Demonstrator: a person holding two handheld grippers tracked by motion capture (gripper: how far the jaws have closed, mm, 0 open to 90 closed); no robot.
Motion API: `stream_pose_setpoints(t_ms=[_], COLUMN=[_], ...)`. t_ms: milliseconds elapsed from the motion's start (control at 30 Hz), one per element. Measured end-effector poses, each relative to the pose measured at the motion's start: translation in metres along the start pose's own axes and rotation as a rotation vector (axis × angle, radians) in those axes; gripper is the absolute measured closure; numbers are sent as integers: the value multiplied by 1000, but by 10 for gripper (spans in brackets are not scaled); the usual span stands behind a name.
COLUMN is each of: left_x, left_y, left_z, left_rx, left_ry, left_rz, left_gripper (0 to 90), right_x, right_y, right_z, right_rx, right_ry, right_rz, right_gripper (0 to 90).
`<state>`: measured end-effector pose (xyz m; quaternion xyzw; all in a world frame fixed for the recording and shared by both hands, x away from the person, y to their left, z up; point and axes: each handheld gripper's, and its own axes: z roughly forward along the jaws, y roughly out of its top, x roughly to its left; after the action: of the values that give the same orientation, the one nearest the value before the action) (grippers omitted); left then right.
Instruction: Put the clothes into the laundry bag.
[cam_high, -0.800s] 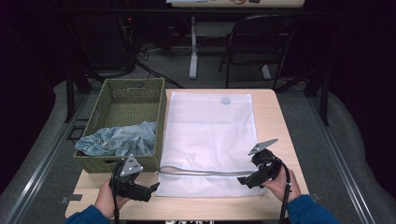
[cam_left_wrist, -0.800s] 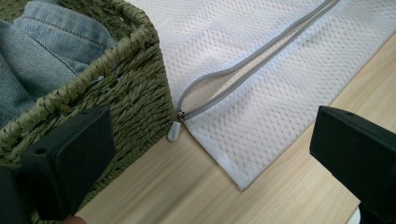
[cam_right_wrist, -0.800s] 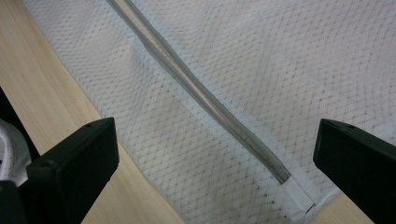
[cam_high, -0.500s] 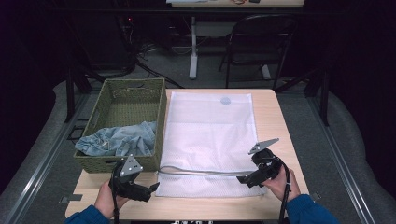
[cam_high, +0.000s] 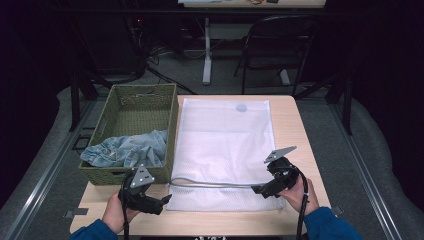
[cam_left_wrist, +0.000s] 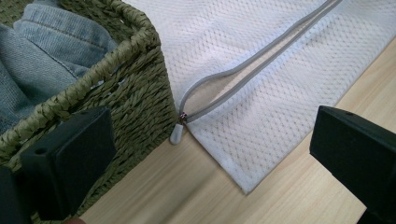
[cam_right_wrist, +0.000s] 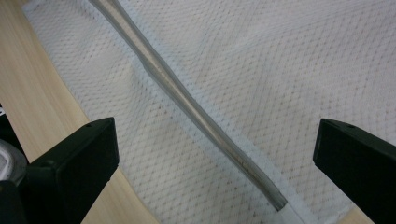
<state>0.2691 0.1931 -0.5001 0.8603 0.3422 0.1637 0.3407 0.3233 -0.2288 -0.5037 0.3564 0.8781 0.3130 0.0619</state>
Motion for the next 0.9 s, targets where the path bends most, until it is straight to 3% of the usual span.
stream_pose_setpoints(t_ms=[100,300,433,600,900], left_x=[0,-1,0,0,-2], left_y=[0,1,0,0,0], left_z=[-1,1,2,1,4], left_rx=[2,4,2,13,17], left_ry=[-1,-9,-10,-19,-23], left_rz=[0,12,7,7,19], left_gripper=[2,2,2,2,2], right_x=[-1,2,1,0,6], right_y=[4,21,28,34,42], right_z=[6,27,39,47,69], right_rx=[19,60,81,83,129], right_ry=[-5,-37,-46,-44,-37], right_rz=[-5,-60,-64,-58,-98], right_gripper=[0,1,4,18,83])
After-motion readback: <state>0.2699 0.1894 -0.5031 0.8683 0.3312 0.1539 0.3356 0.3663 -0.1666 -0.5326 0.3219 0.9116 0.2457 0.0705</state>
